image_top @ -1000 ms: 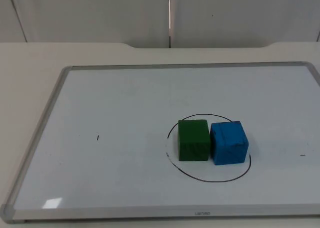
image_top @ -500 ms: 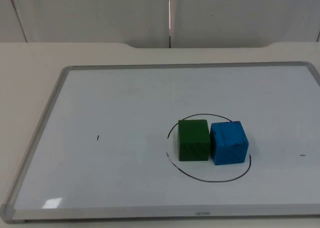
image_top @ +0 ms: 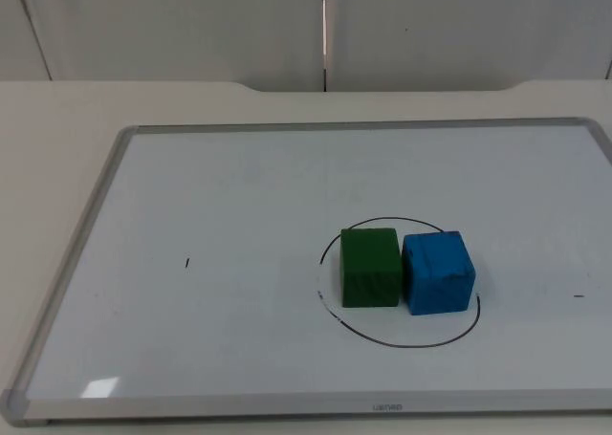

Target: Push the two cubes into the marked area.

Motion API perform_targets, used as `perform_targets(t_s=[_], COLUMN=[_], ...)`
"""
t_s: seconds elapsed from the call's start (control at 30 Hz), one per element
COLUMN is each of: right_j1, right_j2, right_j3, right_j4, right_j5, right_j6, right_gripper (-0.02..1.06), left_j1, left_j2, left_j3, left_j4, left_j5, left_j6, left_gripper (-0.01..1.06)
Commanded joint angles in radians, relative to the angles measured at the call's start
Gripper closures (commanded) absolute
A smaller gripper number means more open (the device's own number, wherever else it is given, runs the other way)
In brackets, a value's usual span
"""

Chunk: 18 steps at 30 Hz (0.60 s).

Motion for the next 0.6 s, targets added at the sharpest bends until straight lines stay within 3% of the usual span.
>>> perform_targets(t_s=[0.0,0.57], right_j1=[-0.036,-0.247], right_j2=[-0.004,-0.004], right_j3=[0.003,0.003], right_j4=[0.003,0.003], right_j5=[-0.006,-0.006], right_j6=[0.004,0.004], right_gripper=[-0.01,-0.01], left_j1=[0.003,0.003], left_j2=[-0.004,-0.004], left_j3=[0.005,0.005], left_j4=[0.006,0.006], left_j5=[-0.01,-0.01], left_j6=[-0.006,-0.006], left_gripper=[0.0,0.0])
